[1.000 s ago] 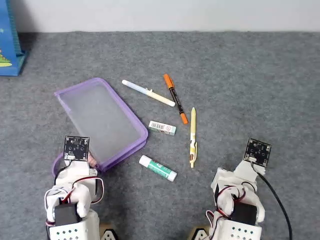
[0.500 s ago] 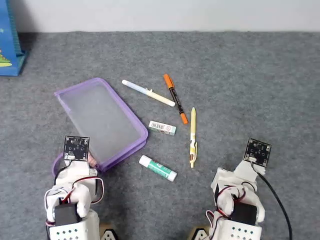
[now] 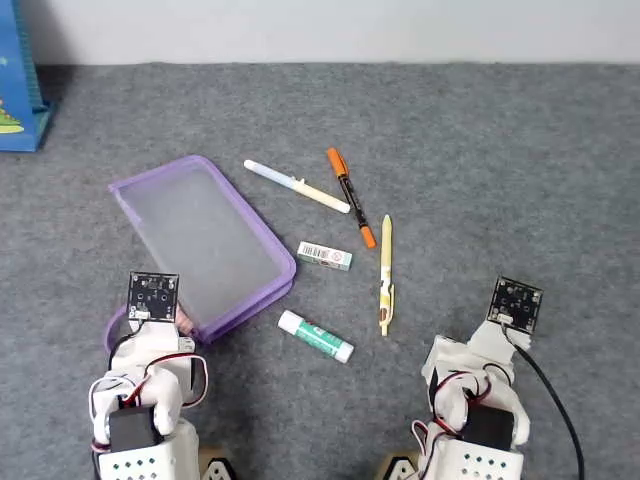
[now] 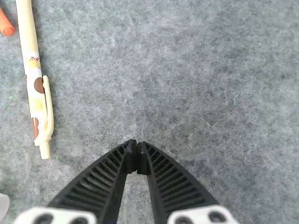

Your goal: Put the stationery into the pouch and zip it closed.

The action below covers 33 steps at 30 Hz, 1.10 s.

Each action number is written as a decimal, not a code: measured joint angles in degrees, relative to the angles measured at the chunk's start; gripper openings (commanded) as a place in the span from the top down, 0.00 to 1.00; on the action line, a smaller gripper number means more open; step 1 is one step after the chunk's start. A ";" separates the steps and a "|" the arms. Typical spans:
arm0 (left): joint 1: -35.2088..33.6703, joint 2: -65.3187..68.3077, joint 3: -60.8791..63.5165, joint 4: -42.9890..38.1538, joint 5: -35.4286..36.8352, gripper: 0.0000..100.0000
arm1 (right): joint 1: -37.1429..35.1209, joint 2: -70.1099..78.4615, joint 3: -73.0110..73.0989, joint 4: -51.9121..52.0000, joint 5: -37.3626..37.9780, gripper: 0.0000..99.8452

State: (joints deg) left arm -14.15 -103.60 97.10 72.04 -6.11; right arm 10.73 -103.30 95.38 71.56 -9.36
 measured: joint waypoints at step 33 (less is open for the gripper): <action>-13.36 0.00 -10.90 -5.45 -13.63 0.86 | 0.00 0.00 0.00 0.00 0.00 0.99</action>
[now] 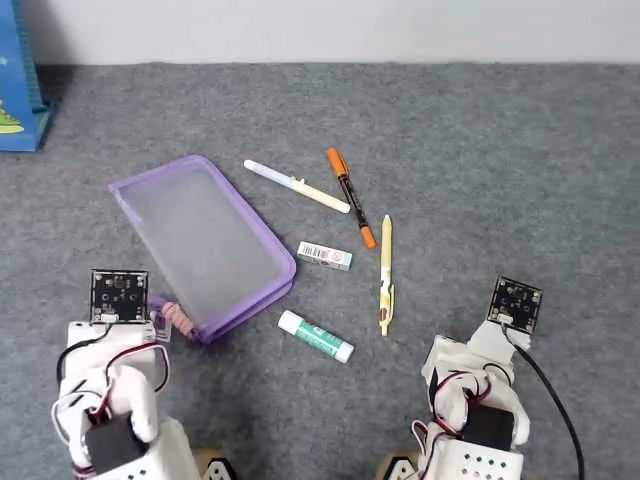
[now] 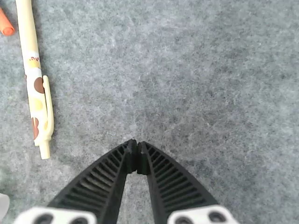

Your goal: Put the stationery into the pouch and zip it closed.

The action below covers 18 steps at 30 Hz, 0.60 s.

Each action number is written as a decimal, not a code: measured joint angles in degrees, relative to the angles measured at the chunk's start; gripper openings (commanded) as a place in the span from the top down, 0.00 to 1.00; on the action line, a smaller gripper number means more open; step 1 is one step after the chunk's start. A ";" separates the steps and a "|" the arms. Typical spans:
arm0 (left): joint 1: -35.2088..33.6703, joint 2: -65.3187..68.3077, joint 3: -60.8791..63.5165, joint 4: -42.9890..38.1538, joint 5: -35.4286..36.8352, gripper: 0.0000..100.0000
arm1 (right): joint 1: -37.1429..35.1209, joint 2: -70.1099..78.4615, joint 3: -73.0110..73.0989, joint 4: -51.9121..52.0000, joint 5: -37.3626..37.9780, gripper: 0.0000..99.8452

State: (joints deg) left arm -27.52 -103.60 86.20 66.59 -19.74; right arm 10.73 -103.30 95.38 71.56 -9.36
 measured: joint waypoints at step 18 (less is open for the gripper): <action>5.19 13.98 -12.04 2.02 -12.57 0.86 | 0.00 0.00 0.00 0.00 0.00 0.99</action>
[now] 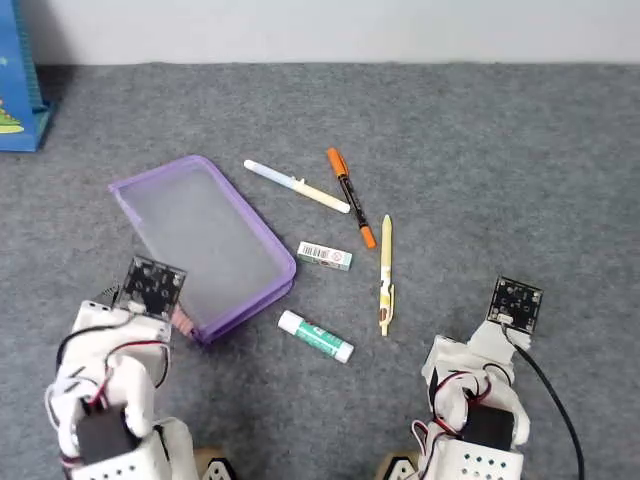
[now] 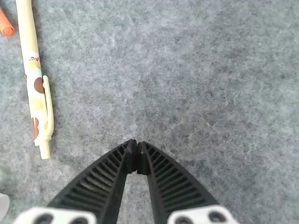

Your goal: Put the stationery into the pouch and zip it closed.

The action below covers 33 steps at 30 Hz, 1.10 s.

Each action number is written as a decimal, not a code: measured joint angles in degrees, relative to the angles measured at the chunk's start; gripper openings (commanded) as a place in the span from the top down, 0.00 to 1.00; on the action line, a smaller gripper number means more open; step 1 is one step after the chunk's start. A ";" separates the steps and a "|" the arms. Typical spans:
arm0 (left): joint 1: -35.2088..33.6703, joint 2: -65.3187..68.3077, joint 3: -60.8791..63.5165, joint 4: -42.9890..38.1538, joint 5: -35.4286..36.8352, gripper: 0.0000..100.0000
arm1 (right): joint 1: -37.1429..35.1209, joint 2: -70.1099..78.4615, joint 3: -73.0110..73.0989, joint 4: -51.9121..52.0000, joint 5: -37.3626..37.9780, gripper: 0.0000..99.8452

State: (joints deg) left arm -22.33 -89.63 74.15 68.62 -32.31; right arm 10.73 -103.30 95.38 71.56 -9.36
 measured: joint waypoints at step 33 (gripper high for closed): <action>0.70 93.19 -37.98 -17.58 -10.99 0.99 | -3.25 0.00 0.00 1.14 0.00 0.99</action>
State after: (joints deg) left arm -21.63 3.56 36.18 51.03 -43.30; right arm 7.47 -103.30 95.38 72.70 -9.36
